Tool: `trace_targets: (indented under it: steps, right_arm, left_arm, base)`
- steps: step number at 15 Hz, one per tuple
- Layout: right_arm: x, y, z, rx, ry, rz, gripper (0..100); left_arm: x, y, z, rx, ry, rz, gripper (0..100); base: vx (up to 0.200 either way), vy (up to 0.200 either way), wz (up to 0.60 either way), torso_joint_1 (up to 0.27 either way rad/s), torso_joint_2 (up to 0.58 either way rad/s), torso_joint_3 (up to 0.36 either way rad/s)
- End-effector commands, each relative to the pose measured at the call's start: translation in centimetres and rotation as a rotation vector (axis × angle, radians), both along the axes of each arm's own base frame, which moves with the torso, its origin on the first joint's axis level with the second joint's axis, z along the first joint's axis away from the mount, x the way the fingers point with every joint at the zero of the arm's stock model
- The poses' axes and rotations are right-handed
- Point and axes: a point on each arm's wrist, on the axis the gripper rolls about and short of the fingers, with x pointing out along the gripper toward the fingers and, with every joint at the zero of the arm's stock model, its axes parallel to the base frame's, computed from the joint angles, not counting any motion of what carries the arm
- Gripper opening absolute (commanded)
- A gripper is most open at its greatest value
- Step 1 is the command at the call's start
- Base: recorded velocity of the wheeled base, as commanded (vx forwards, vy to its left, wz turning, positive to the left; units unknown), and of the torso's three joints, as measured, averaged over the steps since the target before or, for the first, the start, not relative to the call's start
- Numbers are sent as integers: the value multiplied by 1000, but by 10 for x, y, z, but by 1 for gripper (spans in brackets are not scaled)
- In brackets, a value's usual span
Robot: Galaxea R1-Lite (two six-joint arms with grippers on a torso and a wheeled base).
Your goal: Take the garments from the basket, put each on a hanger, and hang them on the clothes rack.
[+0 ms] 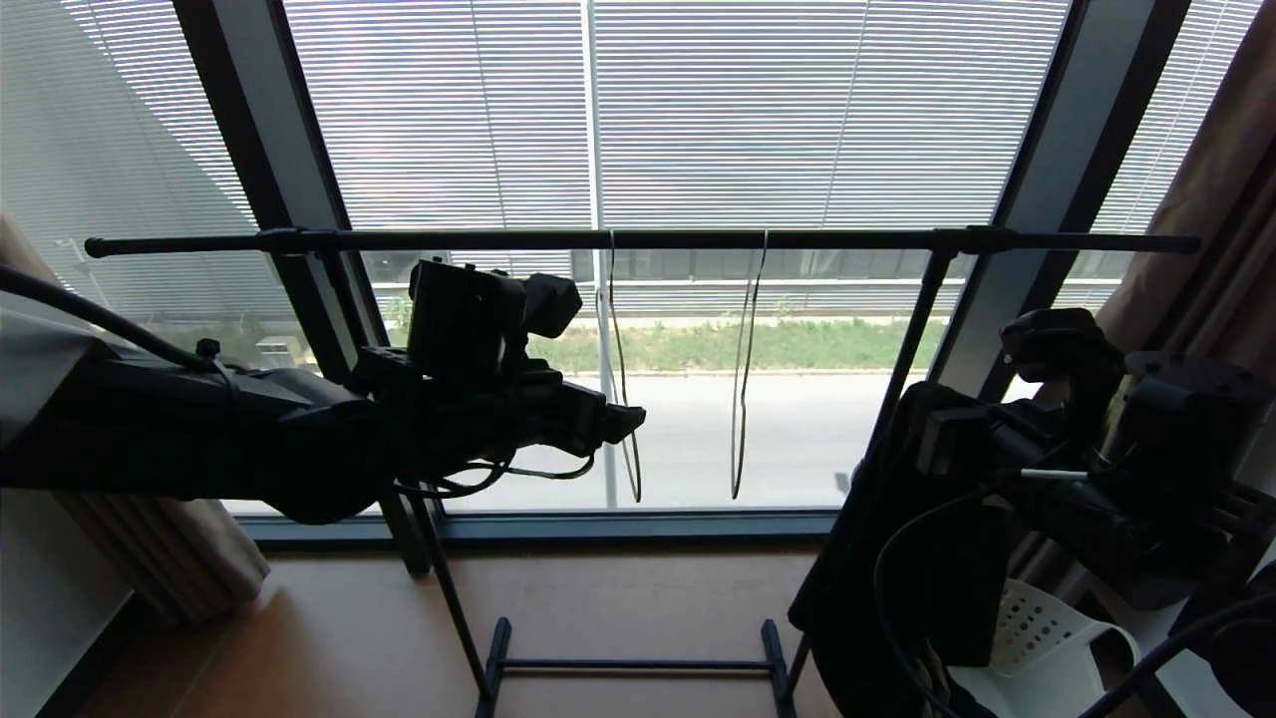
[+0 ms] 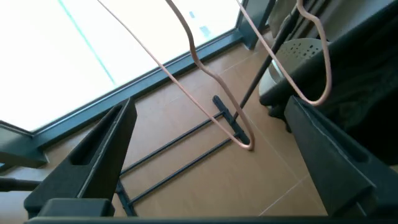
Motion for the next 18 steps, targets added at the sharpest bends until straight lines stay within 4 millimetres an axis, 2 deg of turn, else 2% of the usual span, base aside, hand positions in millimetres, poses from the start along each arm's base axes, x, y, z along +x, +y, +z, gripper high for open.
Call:
trace_targets:
  steps: [1,9,13,18]
  right_arm:
    - [0,0,0,0,1,1,0]
    - [0,0,-1,0,2,1,0]
    - [3,2,-5,-7,13,1,0]
    - [3,2,-5,-7,13,1,0]
  left_arm:
    - [20,-12,-15,28,4,47,100]
    - [43,-22,-32,81,-17,161,100]
    - [45,-18,-29,91,-31,207,100]
    - [52,-22,-28,81,-47,210,100]
  base:
    - [0,0,0,0,0,0]
    - [0,0,0,0,0,0]
    - [0,0,0,0,0,0]
    - [0,0,0,0,0,0]
